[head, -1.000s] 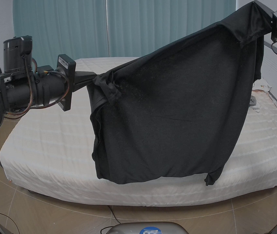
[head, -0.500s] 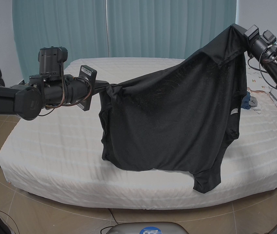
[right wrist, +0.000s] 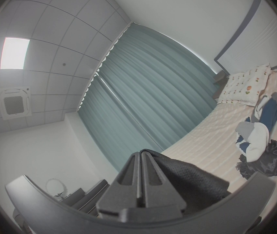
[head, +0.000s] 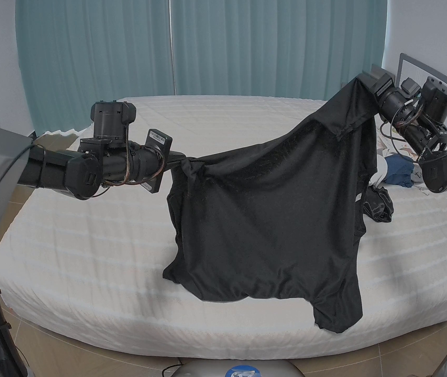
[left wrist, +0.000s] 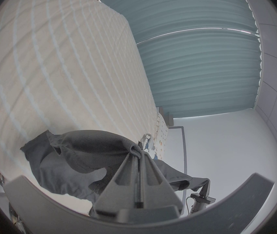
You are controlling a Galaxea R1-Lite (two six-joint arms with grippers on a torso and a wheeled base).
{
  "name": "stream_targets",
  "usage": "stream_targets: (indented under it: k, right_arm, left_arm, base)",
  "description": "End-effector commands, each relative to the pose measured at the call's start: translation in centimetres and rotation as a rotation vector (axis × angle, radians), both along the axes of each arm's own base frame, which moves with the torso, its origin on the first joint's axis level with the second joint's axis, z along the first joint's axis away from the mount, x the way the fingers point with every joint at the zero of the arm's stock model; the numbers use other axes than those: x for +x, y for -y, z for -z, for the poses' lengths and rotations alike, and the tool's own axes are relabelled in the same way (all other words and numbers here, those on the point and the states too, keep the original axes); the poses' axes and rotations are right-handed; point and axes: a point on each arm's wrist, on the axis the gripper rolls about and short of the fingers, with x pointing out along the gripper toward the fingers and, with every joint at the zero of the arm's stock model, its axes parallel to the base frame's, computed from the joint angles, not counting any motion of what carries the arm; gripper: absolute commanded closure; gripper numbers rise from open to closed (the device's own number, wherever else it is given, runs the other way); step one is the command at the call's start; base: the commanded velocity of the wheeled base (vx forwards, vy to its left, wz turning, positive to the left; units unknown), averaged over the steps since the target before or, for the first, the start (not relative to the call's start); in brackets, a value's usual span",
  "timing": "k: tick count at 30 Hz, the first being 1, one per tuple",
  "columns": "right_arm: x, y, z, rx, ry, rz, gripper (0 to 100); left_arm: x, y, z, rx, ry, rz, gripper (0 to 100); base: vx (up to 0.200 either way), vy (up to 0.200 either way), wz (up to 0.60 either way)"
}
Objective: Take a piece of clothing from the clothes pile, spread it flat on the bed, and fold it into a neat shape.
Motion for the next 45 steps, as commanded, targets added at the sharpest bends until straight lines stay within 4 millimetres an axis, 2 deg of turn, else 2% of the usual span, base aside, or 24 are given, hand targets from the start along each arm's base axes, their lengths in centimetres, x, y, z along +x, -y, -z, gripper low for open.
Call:
stream_targets:
  k: [1,4,8,12,18,19,25,26,28,31,33,35,37,38,39,43,44,45]
  right_arm:
    - [2.6,-0.3,4.0,-0.005,-0.090,0.038,100]
    - [4.2,-0.6,6.4,-0.008,-0.140,0.066,100]
    - [6.4,-1.2,9.0,-0.013,-0.174,0.106,100]
    - [8.5,-1.3,10.8,-0.016,-0.184,0.136,100]
    - [10.6,-1.4,12.1,-0.030,-0.189,0.134,100]
    - [10.9,-1.4,12.1,-0.028,-0.181,0.136,0]
    - [12.8,-1.9,15.3,-0.034,-0.210,0.139,0]
    - [13.1,-2.1,16.8,-0.041,-0.241,0.138,0]
    - [13.4,-2.1,18.4,-0.049,-0.270,0.147,0]
    - [13.5,-1.6,19.2,-0.063,-0.287,0.185,0]
    - [13.1,-0.3,19.7,-0.104,-0.318,0.224,0]
    - [11.8,0.2,19.5,-0.124,-0.354,0.220,0]
    - [11.6,0.2,19.5,-0.126,-0.360,0.218,0]
    - [9.6,0.8,19.6,-0.148,-0.417,0.179,0]
    - [8.4,0.9,19.7,-0.163,-0.447,0.148,0]
    - [4.4,1.3,19.7,-0.187,-0.506,0.109,0]
    - [4.2,1.3,19.6,-0.186,-0.506,0.109,0]
    - [2.3,1.6,19.3,-0.187,-0.518,0.107,0]
  left_arm:
    - [2.0,0.6,3.2,0.022,-0.054,-0.007,100]
    - [3.1,0.8,4.7,0.040,-0.068,-0.030,100]
    - [4.6,0.7,5.1,0.035,-0.047,-0.048,100]
    - [5.9,0.5,5.8,0.033,-0.037,-0.062,100]
    - [8.0,0.7,7.3,0.026,-0.024,-0.072,100]
    - [8.5,0.8,7.1,0.019,-0.012,-0.077,0]
    - [10.6,1.1,8.4,0.035,0.024,-0.188,0]
    - [11.1,1.0,8.9,0.046,0.019,-0.215,0]
    - [11.3,0.5,9.4,0.059,-0.010,-0.233,0]
    - [11.3,0.0,9.5,0.064,-0.022,-0.243,0]
    - [11.4,-1.1,9.4,0.067,-0.038,-0.264,0]
    - [11.1,-2.0,9.0,0.079,-0.081,-0.271,0]
    - [11.0,-2.1,8.9,0.082,-0.088,-0.270,0]
    - [9.9,-2.9,8.2,0.096,-0.139,-0.257,0]
    - [9.2,-3.0,8.2,0.096,-0.163,-0.230,0]
    - [6.0,-3.7,7.6,0.107,-0.207,-0.150,0]
    - [5.9,-3.8,7.6,0.107,-0.208,-0.147,0]
    - [4.3,-4.0,7.9,0.116,-0.206,-0.127,0]
  base:
    - [0.000,0.000,0.00]
    - [0.000,0.000,0.00]
    - [0.000,0.000,0.00]
    - [0.000,0.000,0.00]
    - [0.000,0.000,0.00]
    - [0.000,0.000,0.00]
    - [0.000,0.000,0.00]
    - [0.000,0.000,0.00]
    - [0.000,0.000,0.00]
    - [0.000,0.000,0.00]
    - [0.000,0.000,0.00]
    - [0.000,0.000,0.00]
    - [0.000,0.000,0.00]
    - [0.000,0.000,0.00]
    - [0.000,0.000,0.00]
    - [0.000,0.000,0.00]
    - [0.000,0.000,0.00]
    - [0.000,0.000,0.00]
